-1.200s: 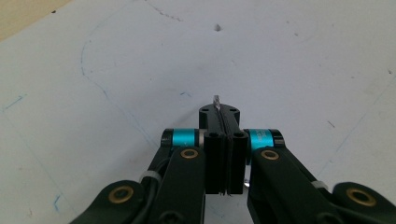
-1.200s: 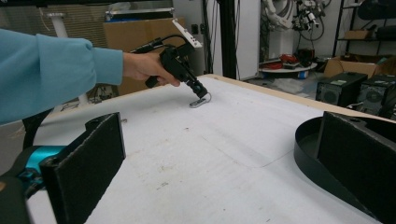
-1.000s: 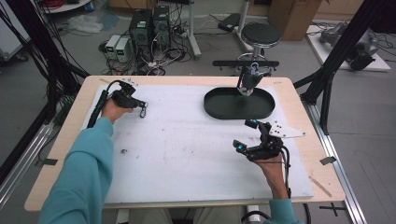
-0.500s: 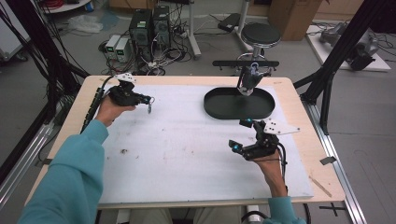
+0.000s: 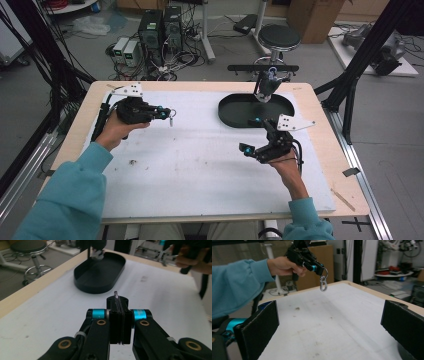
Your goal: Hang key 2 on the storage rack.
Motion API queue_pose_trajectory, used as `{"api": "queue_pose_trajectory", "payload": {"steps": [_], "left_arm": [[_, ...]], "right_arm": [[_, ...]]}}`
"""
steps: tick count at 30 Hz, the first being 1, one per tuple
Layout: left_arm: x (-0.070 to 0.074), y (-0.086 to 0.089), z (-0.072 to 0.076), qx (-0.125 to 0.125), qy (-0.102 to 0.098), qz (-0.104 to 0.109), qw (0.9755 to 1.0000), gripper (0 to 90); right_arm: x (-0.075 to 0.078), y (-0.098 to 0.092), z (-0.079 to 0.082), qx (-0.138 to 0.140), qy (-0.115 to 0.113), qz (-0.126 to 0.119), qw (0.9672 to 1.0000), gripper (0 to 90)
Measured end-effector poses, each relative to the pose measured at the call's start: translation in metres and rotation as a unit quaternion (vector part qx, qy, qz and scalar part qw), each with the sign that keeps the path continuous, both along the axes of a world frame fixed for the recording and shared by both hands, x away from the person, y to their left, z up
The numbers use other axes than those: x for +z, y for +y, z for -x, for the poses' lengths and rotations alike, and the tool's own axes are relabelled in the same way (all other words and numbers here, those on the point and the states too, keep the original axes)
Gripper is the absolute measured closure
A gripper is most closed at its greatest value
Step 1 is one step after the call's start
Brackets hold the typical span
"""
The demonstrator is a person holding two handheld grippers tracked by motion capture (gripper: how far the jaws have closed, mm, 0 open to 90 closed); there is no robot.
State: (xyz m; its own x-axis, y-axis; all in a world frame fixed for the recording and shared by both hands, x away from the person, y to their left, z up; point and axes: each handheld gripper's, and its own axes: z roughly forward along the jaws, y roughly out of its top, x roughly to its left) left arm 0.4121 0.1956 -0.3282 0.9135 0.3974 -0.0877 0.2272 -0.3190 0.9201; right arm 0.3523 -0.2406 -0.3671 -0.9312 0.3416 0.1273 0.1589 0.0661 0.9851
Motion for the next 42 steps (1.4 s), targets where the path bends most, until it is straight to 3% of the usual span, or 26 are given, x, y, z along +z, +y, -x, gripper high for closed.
{"api": "queue_pose_trajectory", "payload": {"steps": [9,10,14,18,21,31,36,39,42], "left_arm": [[0.001,-0.017,0.01,-0.039,-0.012,0.02,0.999,88.6],[0.001,-0.019,0.011,-0.041,-0.014,0.021,0.9988,88.6],[-0.004,-0.029,0.014,-0.054,-0.011,0.041,0.9976,88.6],[-0.006,-0.04,0.018,-0.071,-0.01,0.048,0.9962,88.6],[-0.007,-0.046,0.02,-0.081,-0.012,0.051,0.9954,88.6],[-0.005,-0.06,0.024,-0.102,-0.015,0.076,0.9918,88.6],[-0.005,-0.066,0.025,-0.11,-0.015,0.081,0.9904,88.6],[-0.005,-0.069,0.025,-0.117,-0.018,0.085,0.9894,88.6],[-0.005,-0.072,0.025,-0.122,-0.018,0.09,0.9883,88.6]], "right_arm": [[0.021,0.021,-0.013,0.033,-0.006,0.049,0.9982,0.8],[0.024,0.023,-0.015,0.038,-0.014,0.048,0.998,0.8],[0.033,0.027,-0.02,0.051,-0.011,0.047,0.9975,0.8],[0.038,0.028,-0.025,0.067,-0.013,0.033,0.9971,0.8],[0.04,0.029,-0.028,0.071,-0.015,0.042,0.9965,1.1],[0.049,0.049,-0.04,0.106,-0.022,0.087,0.9903,1.8],[0.056,0.06,-0.045,0.132,-0.026,0.099,0.986,6.1],[0.056,0.063,-0.047,0.141,-0.024,0.102,0.9843,14.2],[0.055,0.064,-0.049,0.147,-0.019,0.106,0.9832,16.7]]}}
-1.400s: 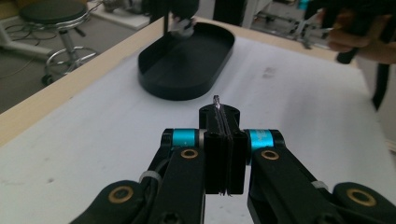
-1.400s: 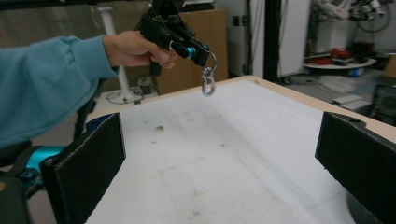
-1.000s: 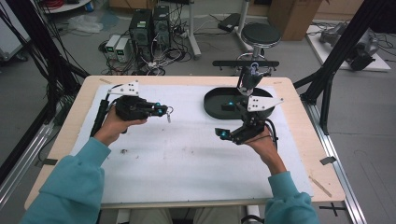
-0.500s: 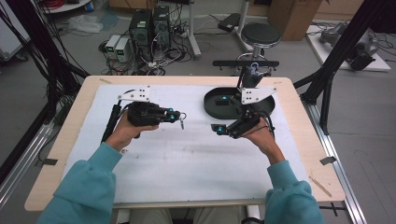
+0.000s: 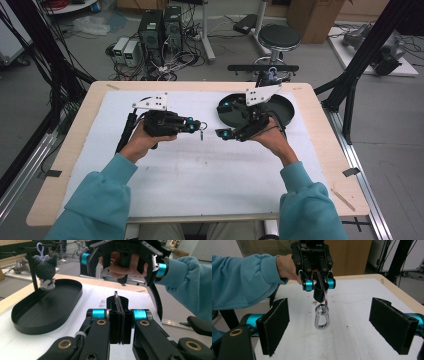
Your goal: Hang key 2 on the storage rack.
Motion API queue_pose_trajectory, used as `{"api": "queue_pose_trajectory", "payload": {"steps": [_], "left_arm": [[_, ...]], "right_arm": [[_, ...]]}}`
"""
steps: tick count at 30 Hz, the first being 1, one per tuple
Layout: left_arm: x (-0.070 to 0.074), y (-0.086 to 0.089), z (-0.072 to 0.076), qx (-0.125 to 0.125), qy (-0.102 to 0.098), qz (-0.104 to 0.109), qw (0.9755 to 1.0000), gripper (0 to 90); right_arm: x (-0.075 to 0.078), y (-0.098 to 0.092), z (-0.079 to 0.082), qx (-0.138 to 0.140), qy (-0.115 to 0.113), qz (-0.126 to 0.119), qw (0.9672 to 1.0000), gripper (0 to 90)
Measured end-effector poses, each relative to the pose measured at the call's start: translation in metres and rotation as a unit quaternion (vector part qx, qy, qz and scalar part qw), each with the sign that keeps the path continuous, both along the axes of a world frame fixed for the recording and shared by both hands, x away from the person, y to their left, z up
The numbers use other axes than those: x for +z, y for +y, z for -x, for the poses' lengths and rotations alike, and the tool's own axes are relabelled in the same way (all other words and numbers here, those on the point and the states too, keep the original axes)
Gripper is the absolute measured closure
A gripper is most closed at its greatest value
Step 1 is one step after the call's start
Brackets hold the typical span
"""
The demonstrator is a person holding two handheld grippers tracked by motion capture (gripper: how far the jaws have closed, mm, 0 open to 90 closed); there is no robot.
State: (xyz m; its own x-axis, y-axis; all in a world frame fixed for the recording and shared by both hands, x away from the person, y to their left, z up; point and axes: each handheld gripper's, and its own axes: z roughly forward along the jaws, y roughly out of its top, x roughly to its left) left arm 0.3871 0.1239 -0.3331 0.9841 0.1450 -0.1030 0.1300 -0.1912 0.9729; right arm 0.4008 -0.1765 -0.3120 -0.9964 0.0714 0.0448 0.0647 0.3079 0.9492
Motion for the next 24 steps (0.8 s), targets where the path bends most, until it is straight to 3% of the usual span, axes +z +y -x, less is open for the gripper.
{"api": "queue_pose_trajectory", "payload": {"steps": [16,24], "left_arm": [[0.005,-0.01,0.001,-0.011,-0.005,0.007,0.9999,88.6],[0.005,-0.008,0.001,-0.015,-0.005,0.008,0.9999,88.6]], "right_arm": [[0.003,0.014,-0.005,0.046,0.0,0.025,0.9986,43.0],[0.002,0.014,-0.006,0.048,0.004,0.041,0.998,57.3]]}}
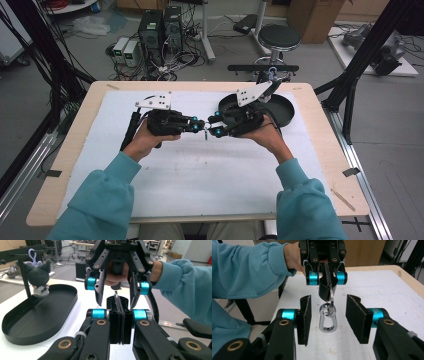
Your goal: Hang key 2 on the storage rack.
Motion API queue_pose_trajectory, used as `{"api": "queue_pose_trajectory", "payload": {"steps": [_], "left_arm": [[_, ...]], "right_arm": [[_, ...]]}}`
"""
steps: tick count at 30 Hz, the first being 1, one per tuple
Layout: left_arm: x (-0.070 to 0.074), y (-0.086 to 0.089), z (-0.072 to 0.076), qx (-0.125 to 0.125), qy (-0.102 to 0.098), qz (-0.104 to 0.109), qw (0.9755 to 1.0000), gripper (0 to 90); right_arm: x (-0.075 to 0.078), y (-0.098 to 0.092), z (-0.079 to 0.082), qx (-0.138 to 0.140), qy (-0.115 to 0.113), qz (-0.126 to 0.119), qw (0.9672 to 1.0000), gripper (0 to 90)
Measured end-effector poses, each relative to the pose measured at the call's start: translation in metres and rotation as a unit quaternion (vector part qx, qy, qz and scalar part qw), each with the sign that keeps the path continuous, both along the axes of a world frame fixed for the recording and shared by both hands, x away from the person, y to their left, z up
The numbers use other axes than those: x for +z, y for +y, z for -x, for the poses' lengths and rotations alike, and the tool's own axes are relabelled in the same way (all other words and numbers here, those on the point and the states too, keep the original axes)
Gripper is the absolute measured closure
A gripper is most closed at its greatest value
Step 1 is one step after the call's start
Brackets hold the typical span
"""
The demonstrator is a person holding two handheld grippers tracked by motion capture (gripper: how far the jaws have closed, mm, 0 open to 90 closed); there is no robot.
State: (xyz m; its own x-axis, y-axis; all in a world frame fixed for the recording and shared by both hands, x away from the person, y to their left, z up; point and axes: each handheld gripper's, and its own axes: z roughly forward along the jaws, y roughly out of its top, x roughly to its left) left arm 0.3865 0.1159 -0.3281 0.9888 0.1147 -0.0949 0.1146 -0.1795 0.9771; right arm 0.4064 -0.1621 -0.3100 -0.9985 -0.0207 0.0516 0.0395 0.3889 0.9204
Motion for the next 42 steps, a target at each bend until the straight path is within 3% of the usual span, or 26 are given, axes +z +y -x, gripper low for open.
{"api": "queue_pose_trajectory", "payload": {"steps": [13,37,42], "left_arm": [[-0.0009,-0.0011,-0.0001,-0.003,-0.001,-0.006,1.0,88.6],[-0.0016,-0.0035,0.0016,-0.015,-0.014,-0.012,0.9997,88.6],[-0.0022,-0.0043,0.0015,-0.018,-0.017,-0.013,0.9996,88.5]], "right_arm": [[-0.0003,0.0014,0.001,0.011,0.002,0.009,0.9999,72.9],[0.0013,0.0008,0.0024,0.011,-0.011,0.015,0.9998,86.8],[0.0014,0.0003,0.0028,0.01,0.002,0.023,0.9997,88.1]]}}
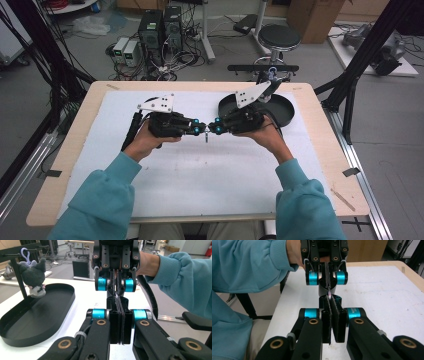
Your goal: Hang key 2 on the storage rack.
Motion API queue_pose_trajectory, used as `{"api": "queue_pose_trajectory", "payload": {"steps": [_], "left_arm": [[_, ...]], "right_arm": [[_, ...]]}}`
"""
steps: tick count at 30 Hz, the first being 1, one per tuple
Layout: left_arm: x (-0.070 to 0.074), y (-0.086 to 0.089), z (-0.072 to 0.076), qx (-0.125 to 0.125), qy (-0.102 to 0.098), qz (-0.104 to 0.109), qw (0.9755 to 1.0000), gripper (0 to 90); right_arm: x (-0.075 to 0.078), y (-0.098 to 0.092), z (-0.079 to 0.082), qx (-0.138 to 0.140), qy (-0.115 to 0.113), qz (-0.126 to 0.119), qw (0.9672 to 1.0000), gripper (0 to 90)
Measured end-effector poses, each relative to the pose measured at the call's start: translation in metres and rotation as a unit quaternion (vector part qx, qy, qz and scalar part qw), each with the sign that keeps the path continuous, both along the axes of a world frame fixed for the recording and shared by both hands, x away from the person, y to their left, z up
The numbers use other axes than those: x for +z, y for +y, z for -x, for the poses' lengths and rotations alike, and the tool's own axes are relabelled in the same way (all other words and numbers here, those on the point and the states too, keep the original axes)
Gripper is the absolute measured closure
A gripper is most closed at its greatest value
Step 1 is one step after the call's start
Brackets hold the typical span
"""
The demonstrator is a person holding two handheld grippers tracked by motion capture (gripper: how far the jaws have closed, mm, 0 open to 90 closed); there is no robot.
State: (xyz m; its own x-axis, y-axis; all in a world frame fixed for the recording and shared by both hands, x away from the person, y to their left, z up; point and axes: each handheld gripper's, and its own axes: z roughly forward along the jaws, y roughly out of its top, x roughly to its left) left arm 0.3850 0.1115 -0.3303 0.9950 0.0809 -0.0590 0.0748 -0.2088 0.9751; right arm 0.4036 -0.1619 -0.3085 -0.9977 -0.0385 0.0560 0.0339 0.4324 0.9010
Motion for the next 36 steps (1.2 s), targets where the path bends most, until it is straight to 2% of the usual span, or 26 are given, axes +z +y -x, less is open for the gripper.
{"api": "queue_pose_trajectory", "payload": {"steps": [2,3,8,14,15,18,19,20,21,22,23,25,26,27,28,29,31,34,35,36], "left_arm": [[-0.001,-0.001,0.0,-0.002,0.003,0.001,1.0,88.5],[-0.001,-0.001,0.0,-0.004,0.003,0.0,1.0,88.6],[-0.003,-0.003,0.0,-0.009,0.004,-0.001,1.0,88.4],[-0.004,-0.003,0.0,-0.007,0.003,0.001,1.0,87.5],[-0.004,-0.003,-0.001,0.001,0.006,0.0,1.0,85.1],[-0.005,0.0,-0.004,0.028,0.021,0.002,0.9994,62.4],[-0.006,0.001,-0.005,0.051,0.022,0.007,0.9985,52.6],[-0.006,0.002,-0.006,0.056,0.02,0.009,0.9982,43.7],[-0.007,0.004,-0.006,0.062,0.016,0.016,0.9978,39.1],[-0.008,0.005,-0.007,0.072,0.002,0.024,0.9971,29.3],[-0.008,0.007,-0.007,0.086,-0.011,0.027,0.9959,17.6],[-0.009,0.012,-0.007,0.112,-0.029,0.017,0.9931,12.3],[-0.009,0.015,-0.005,0.154,-0.047,-0.006,0.987,9.3],[-0.01,0.019,-0.004,0.173,-0.057,-0.017,0.9831,6.0],[-0.013,0.024,-0.004,0.18,-0.056,-0.012,0.982,5.9],[-0.015,0.028,-0.004,0.196,-0.05,-0.009,0.9794,4.3],[-0.021,0.04,-0.003,0.222,-0.052,-0.01,0.9737,1.7],[-0.03,0.056,0.0,0.234,-0.045,-0.008,0.9712,1.7],[-0.033,0.063,0.003,0.239,-0.048,-0.008,0.9698,1.7],[-0.037,0.07,0.006,0.247,-0.055,-0.008,0.9673,1.7]], "right_arm": [[0.0,0.0,-0.001,0.001,-0.003,0.0,1.0,88.6],[0.0,0.0,-0.001,0.005,0.003,0.001,1.0,88.7],[0.0,0.001,0.001,-0.001,0.007,0.017,0.9998,89.0],[0.002,0.0,0.002,-0.003,0.006,0.017,0.9998,89.2],[0.002,0.0,0.002,-0.003,0.004,0.017,0.9998,89.2],[0.003,-0.002,0.002,-0.01,0.001,0.019,0.9998,89.2],[0.003,-0.003,0.001,-0.01,0.004,0.017,0.9998,89.1],[0.003,-0.004,0.001,-0.02,-0.001,0.021,0.9996,89.1],[0.003,-0.005,0.001,-0.023,0.001,0.021,0.9995,89.2],[0.004,-0.007,0.001,-0.025,0.001,0.021,0.9995,89.2],[0.004,-0.008,0.001,-0.032,0.0,0.022,0.9992,89.1],[0.005,-0.012,0.001,-0.038,0.001,0.021,0.9991,89.1],[0.006,-0.014,0.001,-0.044,-0.001,0.022,0.9988,89.1],[0.007,-0.017,-0.001,-0.05,-0.004,0.017,0.9986,89.1],[0.007,-0.02,-0.001,-0.058,-0.003,0.016,0.9982,89.1],[0.008,-0.023,-0.002,-0.067,-0.001,0.014,0.9976,89.1],[0.01,-0.03,-0.004,-0.086,0.0,0.008,0.9962,89.1],[0.013,-0.042,-0.007,-0.115,-0.002,0.006,0.9933,89.1],[0.014,-0.045,-0.007,-0.121,0.0,0.005,0.9926,89.1],[0.016,-0.049,-0.008,-0.129,-0.003,0.003,0.9916,89.0]]}}
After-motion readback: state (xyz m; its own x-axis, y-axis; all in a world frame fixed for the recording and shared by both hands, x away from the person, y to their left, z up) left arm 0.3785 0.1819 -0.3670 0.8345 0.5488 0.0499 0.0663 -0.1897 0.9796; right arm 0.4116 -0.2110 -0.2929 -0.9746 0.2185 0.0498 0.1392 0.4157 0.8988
